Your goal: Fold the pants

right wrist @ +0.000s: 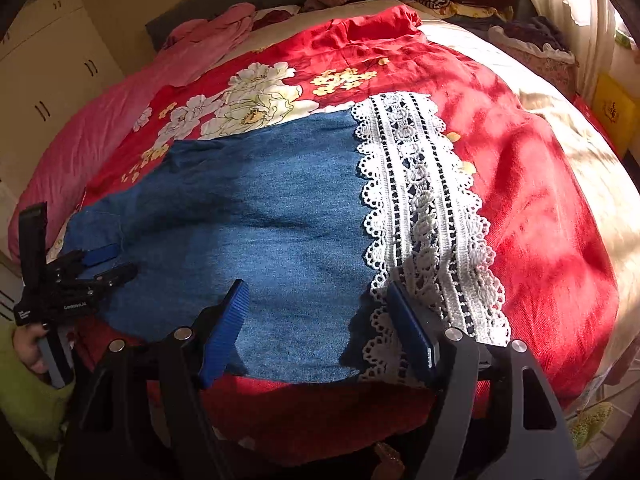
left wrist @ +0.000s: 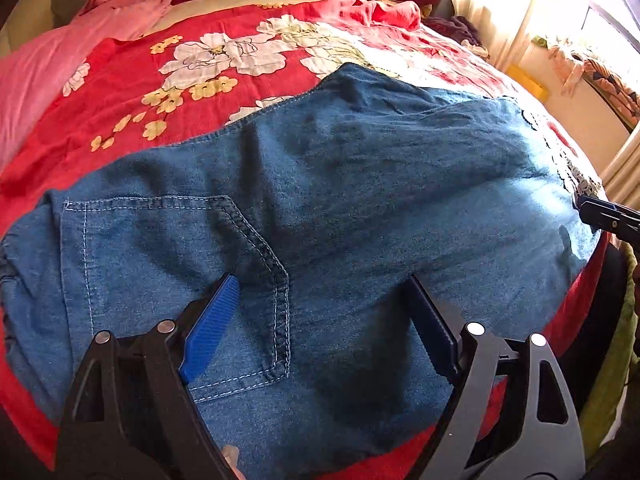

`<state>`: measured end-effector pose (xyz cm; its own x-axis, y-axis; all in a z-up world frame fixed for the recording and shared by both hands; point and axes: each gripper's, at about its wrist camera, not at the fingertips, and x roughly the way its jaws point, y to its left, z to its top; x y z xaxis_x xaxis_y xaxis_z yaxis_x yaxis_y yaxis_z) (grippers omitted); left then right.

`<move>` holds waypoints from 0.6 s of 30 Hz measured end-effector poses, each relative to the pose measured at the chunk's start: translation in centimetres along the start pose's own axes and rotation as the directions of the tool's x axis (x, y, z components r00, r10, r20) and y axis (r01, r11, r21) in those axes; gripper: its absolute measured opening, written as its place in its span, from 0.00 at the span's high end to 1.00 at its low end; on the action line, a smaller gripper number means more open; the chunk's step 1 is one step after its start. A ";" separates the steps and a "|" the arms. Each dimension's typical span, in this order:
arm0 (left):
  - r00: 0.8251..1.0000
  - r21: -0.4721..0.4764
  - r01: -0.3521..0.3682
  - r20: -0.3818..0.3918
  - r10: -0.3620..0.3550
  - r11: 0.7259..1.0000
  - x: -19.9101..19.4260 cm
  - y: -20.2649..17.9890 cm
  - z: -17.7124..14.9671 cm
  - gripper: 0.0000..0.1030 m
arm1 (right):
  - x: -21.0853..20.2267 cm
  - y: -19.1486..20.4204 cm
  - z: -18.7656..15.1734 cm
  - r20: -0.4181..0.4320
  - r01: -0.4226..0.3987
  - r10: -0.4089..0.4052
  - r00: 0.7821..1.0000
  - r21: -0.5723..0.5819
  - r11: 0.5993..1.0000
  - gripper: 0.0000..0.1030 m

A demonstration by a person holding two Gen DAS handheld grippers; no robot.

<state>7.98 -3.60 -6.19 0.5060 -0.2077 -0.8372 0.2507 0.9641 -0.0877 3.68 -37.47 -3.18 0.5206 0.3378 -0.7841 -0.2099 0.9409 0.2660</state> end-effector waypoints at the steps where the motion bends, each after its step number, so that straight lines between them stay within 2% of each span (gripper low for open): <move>1: 1.000 -0.003 0.007 0.006 -0.006 1.000 -0.5 0.1 0.2 0.25 | -0.1 0.2 0.0 0.005 -0.003 0.003 1.000 -0.001 1.000 0.26; 4: 0.999 -0.012 0.030 0.039 -0.029 0.999 -2.0 0.1 1.2 0.25 | -1.0 0.6 0.3 0.040 -0.014 0.014 0.999 -0.009 1.000 0.25; 10: 0.995 0.002 0.009 0.102 -0.009 1.000 -3.8 0.1 4.7 0.25 | -1.8 1.3 1.5 0.077 -0.029 0.032 0.997 -0.033 0.999 0.21; 14: 0.992 0.026 0.001 0.123 -0.004 1.000 -3.3 -0.4 8.2 0.25 | -1.9 2.0 3.2 0.099 -0.040 0.047 0.994 -0.063 0.997 0.21; 18: 0.997 0.049 -0.008 0.083 0.004 0.999 -0.4 -0.3 11.4 0.25 | -0.6 1.9 4.7 0.089 -0.043 0.045 0.995 -0.029 0.999 0.19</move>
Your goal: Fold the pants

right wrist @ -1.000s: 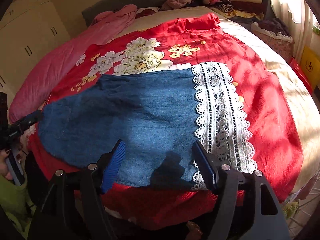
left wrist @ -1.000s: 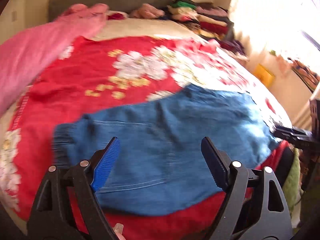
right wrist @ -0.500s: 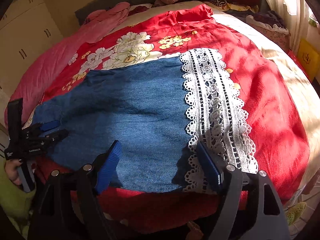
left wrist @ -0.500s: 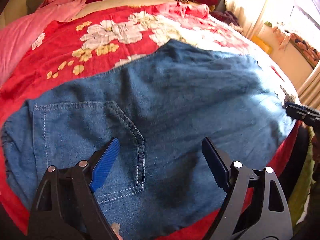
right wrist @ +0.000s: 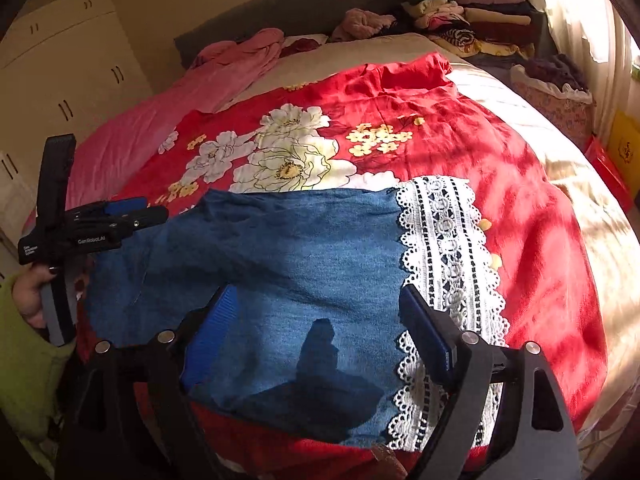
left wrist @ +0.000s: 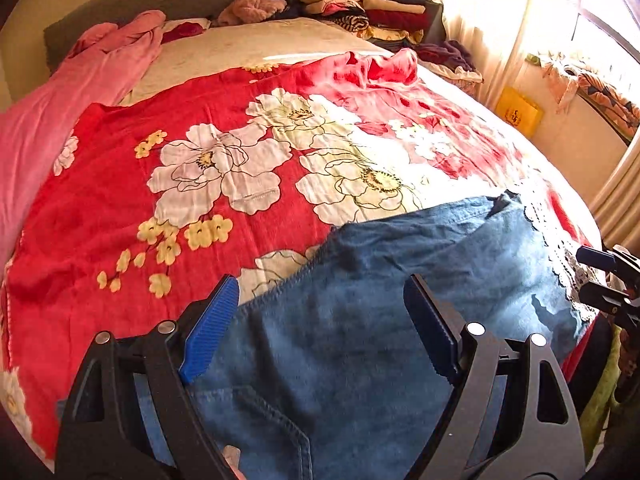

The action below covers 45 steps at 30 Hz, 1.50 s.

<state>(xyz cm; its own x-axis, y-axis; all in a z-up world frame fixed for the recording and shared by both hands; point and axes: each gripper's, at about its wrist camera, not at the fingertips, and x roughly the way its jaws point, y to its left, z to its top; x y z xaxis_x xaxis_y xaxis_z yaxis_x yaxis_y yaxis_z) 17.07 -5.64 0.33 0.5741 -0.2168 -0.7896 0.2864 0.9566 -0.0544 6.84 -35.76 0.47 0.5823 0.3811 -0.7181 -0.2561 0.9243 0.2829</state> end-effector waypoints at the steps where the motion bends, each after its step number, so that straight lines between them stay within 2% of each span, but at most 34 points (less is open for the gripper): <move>1: 1.000 -0.004 0.005 -0.012 -0.005 1.000 1.1 0.2 0.6 0.25 | 0.5 -0.2 0.0 -0.007 -0.010 0.010 1.000 0.018 1.000 0.19; 5: 0.995 -0.023 0.072 -0.063 -0.073 0.997 4.4 0.4 1.6 0.26 | 2.2 -1.0 -0.9 -0.061 0.002 0.001 0.998 0.054 0.999 0.19; 8: 0.993 -0.001 0.065 -0.097 -0.065 0.998 6.6 -0.4 1.5 0.30 | 3.0 -2.2 -1.7 -0.084 0.002 0.006 0.996 0.094 0.996 0.19; 9: 0.992 0.000 0.076 -0.100 -0.076 0.997 7.0 -0.5 1.5 0.43 | 3.0 -2.3 -1.8 -0.080 -0.004 0.011 0.997 0.096 0.995 0.19; 10: 0.988 -0.008 0.111 -0.109 -0.111 0.994 7.4 -0.8 1.4 0.63 | 2.9 -2.4 -1.9 -0.076 -0.006 0.013 0.997 0.094 0.996 0.19; 11: 0.985 -0.015 0.128 -0.112 -0.129 0.992 7.5 -1.0 1.3 0.75 | 2.9 -2.3 -1.9 -0.075 -0.006 0.013 0.997 0.089 0.996 0.19; 12: 0.984 -0.014 0.137 -0.109 -0.138 0.990 7.4 -1.2 1.3 0.94 | 2.9 -2.3 -2.0 -0.076 -0.005 0.011 0.997 0.085 0.996 0.19; 13: 0.985 -0.009 0.141 -0.095 -0.142 0.990 7.1 -1.4 1.4 0.96 | 2.9 -2.3 -2.0 -0.077 -0.004 0.010 0.997 0.085 0.996 0.19; 16: 0.990 -0.032 0.141 -0.016 -0.142 0.989 5.7 -0.5 2.1 0.98 | 2.9 -2.3 -2.1 -0.075 -0.007 0.014 0.997 0.086 0.996 0.19; 17: 0.988 -0.053 0.155 -0.012 -0.156 0.986 5.8 0.0 2.3 0.98 | 3.0 -2.4 -2.1 -0.076 -0.006 0.013 0.997 0.085 0.996 0.19; 19: 0.987 -0.068 0.153 -0.045 -0.156 0.986 6.9 0.4 2.0 0.97 | 3.1 -2.2 -2.1 -0.082 0.001 0.005 0.997 0.076 0.997 0.19; 22: 0.989 -0.039 0.133 -0.065 -0.136 0.990 7.9 -0.1 1.2 0.97 | 2.7 -2.2 -1.7 -0.091 -0.008 0.014 0.996 0.070 0.998 0.19; 24: 0.988 -0.047 0.141 -0.059 -0.144 0.989 7.8 -0.1 1.1 0.96 | 1.2 -2.9 -0.6 -0.038 -0.014 0.018 0.999 0.089 0.996 0.19; 26: 0.986 -0.062 0.153 -0.057 -0.157 0.986 7.6 0.2 1.3 0.95 | -0.5 -4.0 1.0 0.031 0.024 -0.027 0.999 0.085 0.996 0.19; 29: 0.986 -0.060 0.150 -0.059 -0.153 0.987 7.5 0.2 1.4 0.94 | -1.0 -6.5 3.8 0.063 0.080 -0.086 0.994 0.091 0.993 0.19; 30: 0.987 -0.061 0.148 -0.060 -0.152 0.987 7.5 0.2 1.4 0.94 | -0.5 -7.5 4.7 0.051 0.093 -0.098 0.994 0.093 0.991 0.22; 33: 0.987 -0.060 0.143 -0.058 -0.147 0.988 7.5 0.2 1.3 0.94 | 2.4 -10.3 6.7 -0.020 0.090 -0.088 0.996 0.102 0.991 0.43; 38: 0.989 -0.050 0.135 -0.055 -0.138 0.990 7.4 -0.1 1.2 0.95 | 7.6 -11.6 6.8 -0.150 0.068 -0.058 0.987 0.068 0.995 0.47; 39: 0.989 -0.043 0.132 -0.056 -0.135 0.990 7.4 -0.2 1.2 0.95 | 8.1 -11.5 6.6 -0.161 0.049 -0.038 0.986 0.065 0.997 0.58; 40: 0.990 -0.030 0.125 -0.057 -0.127 0.992 7.4 -0.5 1.1 0.96 | 8.4 -11.2 6.5 -0.167 0.024 -0.014 0.986 0.062 0.998 0.71; 42: 0.992 -0.013 0.114 -0.052 -0.115 0.993 7.3 -0.7 1.1 0.98 | 8.0 -10.7 6.3 -0.150 0.000 0.008 0.989 0.051 0.999 0.82; 45: 0.995 -0.007 0.100 -0.011 -0.100 0.995 6.3 -0.8 1.3 0.99 | 5.7 -10.5 6.9 -0.057 -0.005 0.008 0.998 0.065 0.998 0.85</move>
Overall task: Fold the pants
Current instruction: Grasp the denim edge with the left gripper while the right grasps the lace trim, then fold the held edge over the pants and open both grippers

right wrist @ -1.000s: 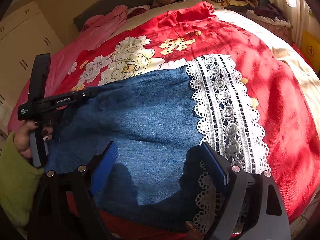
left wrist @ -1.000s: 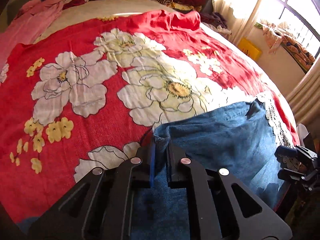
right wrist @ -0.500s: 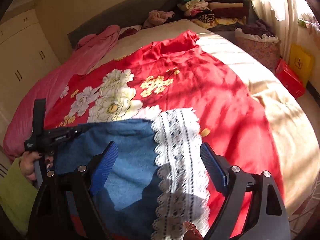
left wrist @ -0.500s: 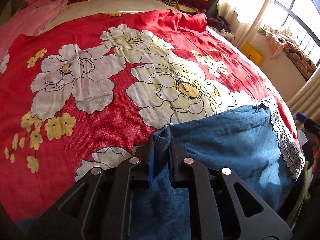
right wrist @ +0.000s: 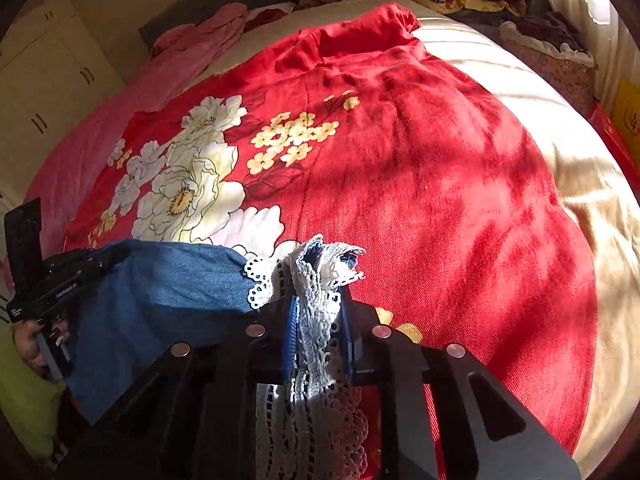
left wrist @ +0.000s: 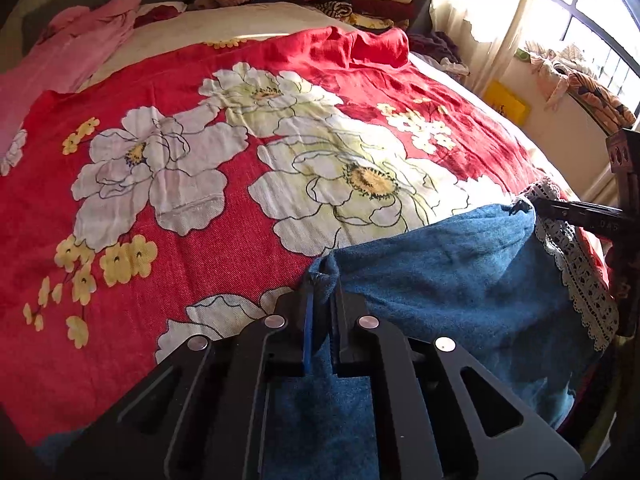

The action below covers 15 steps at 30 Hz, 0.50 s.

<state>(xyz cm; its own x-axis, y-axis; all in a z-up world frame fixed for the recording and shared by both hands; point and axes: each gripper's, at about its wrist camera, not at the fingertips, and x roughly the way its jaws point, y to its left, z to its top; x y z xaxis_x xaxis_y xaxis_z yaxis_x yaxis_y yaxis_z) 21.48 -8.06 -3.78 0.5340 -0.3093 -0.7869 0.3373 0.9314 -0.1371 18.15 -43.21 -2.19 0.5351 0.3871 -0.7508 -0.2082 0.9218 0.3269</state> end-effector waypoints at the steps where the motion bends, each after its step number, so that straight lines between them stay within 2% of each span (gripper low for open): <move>1: 1.000 -0.001 0.003 0.015 -0.003 1.000 -0.4 0.0 0.2 0.99 | -0.9 -0.1 0.5 0.043 -0.011 0.011 0.999 0.009 1.000 0.85; 4: 0.999 -0.004 0.008 0.031 -0.008 1.000 -0.7 0.0 0.7 0.99 | -1.7 -0.1 2.1 0.093 0.005 -0.004 0.996 -0.014 1.000 0.85; 8: 1.000 -0.018 -0.021 -0.006 0.021 1.000 1.4 0.1 0.4 0.99 | 2.1 0.1 2.3 -0.001 0.123 -0.123 0.992 -0.094 0.988 0.84; 11: 0.999 -0.013 -0.041 -0.008 0.040 0.999 2.1 0.0 -0.2 0.96 | 3.7 -0.6 1.5 -0.017 0.147 -0.149 0.989 -0.084 0.986 0.81; 15: 0.999 -0.020 -0.036 -0.007 0.036 0.999 1.8 0.3 -0.1 0.92 | 2.6 -1.3 1.5 -0.003 0.179 -0.179 0.984 -0.039 0.983 0.58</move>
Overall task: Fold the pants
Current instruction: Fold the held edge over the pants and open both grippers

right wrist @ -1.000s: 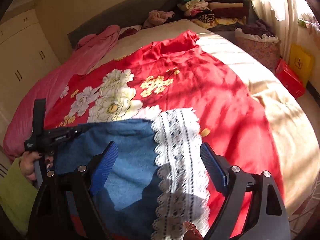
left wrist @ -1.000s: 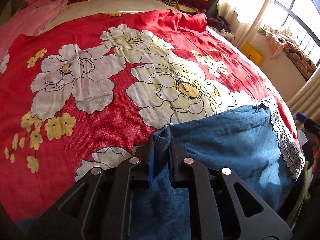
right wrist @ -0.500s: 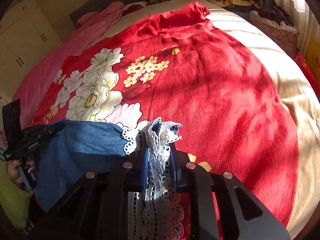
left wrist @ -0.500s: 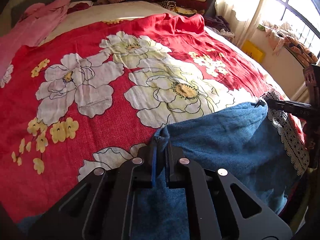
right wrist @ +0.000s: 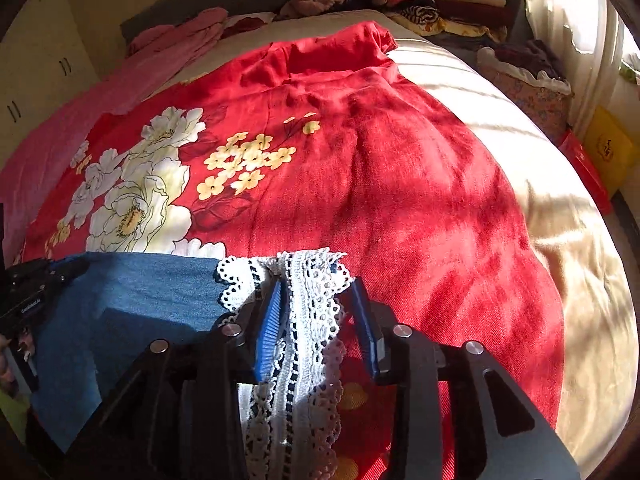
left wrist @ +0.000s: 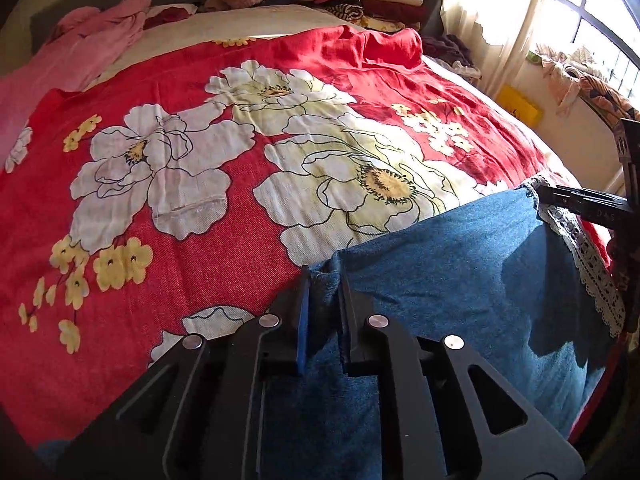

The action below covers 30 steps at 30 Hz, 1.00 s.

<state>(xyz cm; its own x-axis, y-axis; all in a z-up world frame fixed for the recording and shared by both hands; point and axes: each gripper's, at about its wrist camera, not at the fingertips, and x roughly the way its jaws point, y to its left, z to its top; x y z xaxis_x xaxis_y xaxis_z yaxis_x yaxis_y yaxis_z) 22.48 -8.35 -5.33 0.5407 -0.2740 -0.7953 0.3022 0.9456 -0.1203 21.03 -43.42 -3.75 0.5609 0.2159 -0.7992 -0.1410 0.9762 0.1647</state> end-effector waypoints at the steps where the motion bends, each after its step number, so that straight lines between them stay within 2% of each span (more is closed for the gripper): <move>1: 1.000 -0.011 0.006 0.001 -0.006 1.000 -0.2 0.2 0.0 0.87 | -0.7 -0.3 -0.1 0.001 0.005 -0.005 1.000 0.023 1.000 0.53; 2: 1.000 -0.015 0.001 0.004 -0.001 1.000 -0.6 0.3 0.0 0.83 | -1.6 -0.6 -0.2 0.013 0.015 -0.015 1.000 0.047 0.999 0.52; 4: 1.000 -0.021 -0.016 0.010 0.016 1.000 -1.5 0.6 -0.2 0.67 | -4.0 -1.1 -0.7 0.060 0.016 -0.020 0.998 0.074 0.997 0.51; 7: 0.999 -0.046 -0.023 0.037 0.024 0.999 -3.6 1.1 -0.8 0.60 | -7.7 -1.8 -2.4 0.122 -0.057 0.042 0.992 0.124 0.991 0.51; 10: 0.998 -0.053 -0.023 0.063 0.027 0.998 -6.0 1.2 -2.1 0.45 | -9.8 -1.7 -4.9 0.127 -0.103 0.086 0.988 0.135 0.985 0.51; 12: 0.998 -0.054 -0.012 0.062 0.016 0.998 -7.2 0.9 -3.5 0.41 | -10.3 -1.1 -6.8 0.097 -0.132 0.120 0.988 0.124 0.984 0.51; 17: 0.999 -0.040 -0.003 0.051 0.005 0.999 -10.0 0.2 -7.9 0.37 | -10.6 0.2 -10.9 0.042 -0.167 0.162 0.986 0.133 0.977 0.51; 22: 0.999 -0.044 -0.043 0.029 0.044 0.998 -11.5 0.7 -10.8 0.32 | -9.6 0.3 -12.2 -0.024 -0.142 0.147 0.989 0.150 0.979 0.51; 24: 0.997 -0.039 -0.068 0.017 0.069 0.997 -11.6 0.9 -11.6 0.31 | -9.1 0.4 -12.3 -0.035 -0.157 0.164 0.986 0.152 0.976 0.51; 26: 0.996 -0.058 -0.089 -0.010 0.089 0.994 -11.2 1.4 -12.4 0.31 | -8.7 1.2 -12.4 -0.058 -0.162 0.171 0.984 0.127 0.978 0.60; 28: 0.994 -0.068 -0.107 -0.032 0.105 0.992 -10.7 1.6 -12.8 0.31 | -8.8 2.0 -12.5 -0.062 -0.131 0.136 0.989 0.075 0.989 0.71; 30: 0.989 -0.038 -0.137 -0.056 0.135 0.990 -10.2 1.4 -12.9 0.31 | -9.3 2.4 -12.4 -0.055 -0.114 0.117 0.992 0.049 0.992 0.78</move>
<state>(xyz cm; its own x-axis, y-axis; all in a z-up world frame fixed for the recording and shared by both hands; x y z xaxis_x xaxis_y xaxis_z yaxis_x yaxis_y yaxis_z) 7.30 -1.98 -5.05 0.5317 -0.1337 -0.8363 0.1950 0.9803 -0.0327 5.32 -43.39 -3.08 0.4945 0.3272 -0.8052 -0.1643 0.9449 0.2831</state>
